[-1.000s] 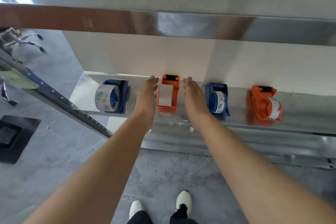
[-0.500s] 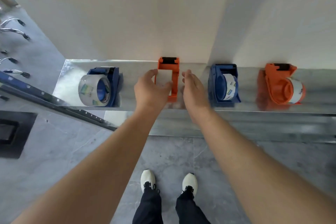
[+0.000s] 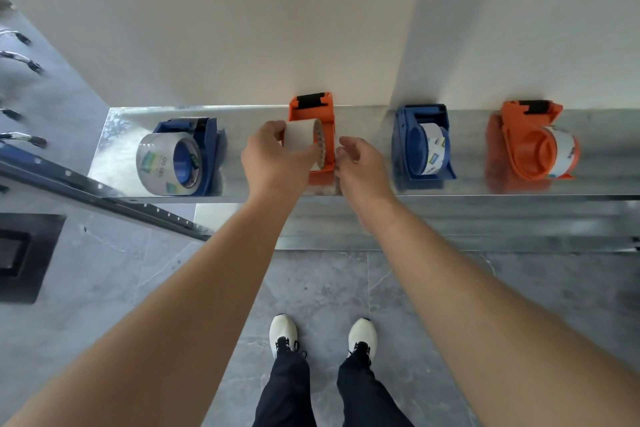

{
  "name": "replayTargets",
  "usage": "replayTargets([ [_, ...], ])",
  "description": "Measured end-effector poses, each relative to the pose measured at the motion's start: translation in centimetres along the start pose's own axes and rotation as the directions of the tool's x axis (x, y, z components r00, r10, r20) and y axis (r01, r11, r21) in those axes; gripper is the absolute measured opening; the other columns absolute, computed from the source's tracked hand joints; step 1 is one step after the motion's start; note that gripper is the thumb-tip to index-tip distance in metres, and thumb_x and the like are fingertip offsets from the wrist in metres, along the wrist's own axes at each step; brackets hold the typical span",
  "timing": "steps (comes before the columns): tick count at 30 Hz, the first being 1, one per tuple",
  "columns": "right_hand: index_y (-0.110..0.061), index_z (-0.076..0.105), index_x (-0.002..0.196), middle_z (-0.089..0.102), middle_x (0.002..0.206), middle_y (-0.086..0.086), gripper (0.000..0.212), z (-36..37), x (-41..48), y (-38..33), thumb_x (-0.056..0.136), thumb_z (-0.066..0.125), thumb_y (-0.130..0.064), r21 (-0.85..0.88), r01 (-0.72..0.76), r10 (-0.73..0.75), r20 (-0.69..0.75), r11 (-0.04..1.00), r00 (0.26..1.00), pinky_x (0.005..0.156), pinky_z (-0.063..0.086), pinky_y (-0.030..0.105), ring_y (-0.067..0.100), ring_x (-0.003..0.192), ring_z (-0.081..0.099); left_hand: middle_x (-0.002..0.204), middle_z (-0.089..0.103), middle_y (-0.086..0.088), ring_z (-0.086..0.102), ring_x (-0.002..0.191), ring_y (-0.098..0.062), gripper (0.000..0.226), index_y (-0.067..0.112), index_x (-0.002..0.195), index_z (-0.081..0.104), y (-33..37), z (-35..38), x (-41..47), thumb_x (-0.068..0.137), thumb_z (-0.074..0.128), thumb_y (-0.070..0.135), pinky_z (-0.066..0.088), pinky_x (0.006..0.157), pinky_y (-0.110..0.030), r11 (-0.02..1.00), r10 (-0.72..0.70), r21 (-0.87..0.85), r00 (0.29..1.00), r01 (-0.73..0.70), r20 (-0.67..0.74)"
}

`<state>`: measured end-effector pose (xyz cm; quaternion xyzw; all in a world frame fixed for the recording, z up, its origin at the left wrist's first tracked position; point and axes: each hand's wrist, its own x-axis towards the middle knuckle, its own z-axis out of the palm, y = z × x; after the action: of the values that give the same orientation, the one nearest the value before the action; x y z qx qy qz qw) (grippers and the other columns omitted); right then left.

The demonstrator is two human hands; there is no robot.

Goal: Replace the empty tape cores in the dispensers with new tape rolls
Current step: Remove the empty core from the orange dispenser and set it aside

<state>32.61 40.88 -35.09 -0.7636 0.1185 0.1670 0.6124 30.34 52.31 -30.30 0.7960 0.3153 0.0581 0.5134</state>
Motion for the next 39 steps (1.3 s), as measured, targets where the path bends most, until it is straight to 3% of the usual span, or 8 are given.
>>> replayTargets([
  [5, -0.018, 0.063, 0.136, 0.063, 0.112, -0.013, 0.035, -0.8, -0.3, -0.5, 0.102, 0.059, -0.011, -0.04, 0.03, -0.033, -0.078, 0.999, 0.996, 0.099, 0.053, 0.028, 0.009, 0.11, 0.063, 0.114, 0.072, 0.007, 0.073, 0.101, -0.013, 0.062, 0.017, 0.133, 0.068, -0.4, -0.3, -0.2, 0.077, 0.094, 0.023, 0.067, 0.079, -0.033, 0.973, -0.139, -0.183, 0.99, 0.14, 0.015],
  [13, -0.017, 0.063, 0.137, 0.068, 0.119, -0.005, 0.044, -1.8, -0.8, -0.7, 0.094, 0.068, -0.013, 0.011, 0.023, -0.022, -0.137, 1.0, 0.99, 0.092, 0.056, 0.027, 0.004, 0.101, 0.064, 0.117, 0.075, -0.014, 0.078, 0.099, -0.033, 0.057, 0.002, 0.129, 0.066, -1.7, -0.8, -1.0, 0.079, 0.091, 0.011, 0.068, 0.074, -0.052, 0.839, -0.293, -0.422, 0.938, 0.344, 0.183],
  [20, -0.036, 0.07, 0.096, 0.076, 0.097, -0.009, 0.019, -1.8, -1.8, -0.4, 0.094, 0.071, -0.017, 0.056, 0.054, -0.048, -0.094, 0.997, 0.994, 0.09, 0.062, 0.036, 0.01, 0.094, 0.073, 0.108, 0.078, -0.014, 0.079, 0.101, -0.033, 0.034, 0.002, 0.125, 0.068, -2.3, -0.6, -1.5, 0.093, 0.077, 0.008, 0.067, 0.084, -0.049, 0.854, -0.29, -0.386, 0.935, 0.349, 0.205],
  [24, -0.028, 0.073, 0.109, 0.074, 0.101, -0.01, 0.019, -1.9, -2.1, -0.3, 0.095, 0.069, -0.015, 0.023, 0.084, -0.081, -0.102, 0.996, 0.991, 0.091, 0.061, 0.032, 0.006, 0.096, 0.07, 0.108, 0.079, -0.006, 0.08, 0.095, -0.026, 0.043, 0.006, 0.129, 0.068, -3.0, -0.7, -1.5, 0.091, 0.082, 0.018, 0.066, 0.082, -0.037, 0.871, -0.265, -0.377, 0.948, 0.314, 0.178],
  [27, -0.022, 0.073, 0.116, 0.072, 0.101, -0.012, 0.024, -1.8, -2.3, -0.1, 0.093, 0.071, -0.016, -0.003, 0.099, -0.098, -0.108, 0.995, 0.989, 0.086, 0.059, 0.026, 0.001, 0.093, 0.067, 0.096, 0.076, 0.009, 0.075, 0.089, -0.012, 0.026, 0.02, 0.112, 0.072, -3.3, -0.9, -1.6, 0.09, 0.085, 0.027, 0.043, 0.069, -0.015, 0.878, -0.269, -0.37, 0.953, 0.303, 0.141],
  [31, -0.026, 0.069, 0.114, 0.067, 0.1, -0.019, 0.022, -1.3, -2.1, 0.0, 0.094, 0.072, -0.018, -0.036, 0.122, -0.125, -0.091, 0.992, 0.988, 0.08, 0.056, 0.02, -0.002, 0.094, 0.064, 0.096, 0.078, 0.006, 0.075, 0.097, -0.017, 0.014, 0.024, 0.103, 0.077, -3.8, -1.2, -1.3, 0.091, 0.084, 0.029, 0.041, 0.071, -0.018, 0.883, -0.296, -0.354, 0.951, 0.309, 0.094],
  [34, -0.026, 0.067, 0.116, 0.064, 0.099, -0.022, 0.023, -0.8, -2.0, -0.1, 0.095, 0.073, -0.02, -0.051, 0.13, -0.134, -0.068, 0.99, 0.989, 0.076, 0.051, 0.014, -0.005, 0.092, 0.061, 0.098, 0.08, 0.002, 0.076, 0.101, -0.023, 0.011, 0.023, 0.098, 0.08, -4.4, -1.3, -0.8, 0.09, 0.085, 0.028, 0.055, 0.095, -0.037, 0.873, -0.327, -0.356, 0.942, 0.334, 0.082],
  [39, -0.022, 0.066, 0.128, 0.071, 0.115, -0.01, 0.034, -0.1, -1.8, -0.1, 0.095, 0.074, -0.021, -0.07, 0.131, -0.136, -0.068, 0.989, 0.988, 0.083, 0.061, 0.023, 0.003, 0.098, 0.068, 0.091, 0.081, -0.001, 0.079, 0.094, -0.023, 0.008, 0.025, 0.086, 0.078, -5.3, -1.2, -0.3, 0.091, 0.085, 0.023, 0.06, 0.099, -0.047, 0.86, -0.36, -0.364, 0.931, 0.357, 0.061],
])
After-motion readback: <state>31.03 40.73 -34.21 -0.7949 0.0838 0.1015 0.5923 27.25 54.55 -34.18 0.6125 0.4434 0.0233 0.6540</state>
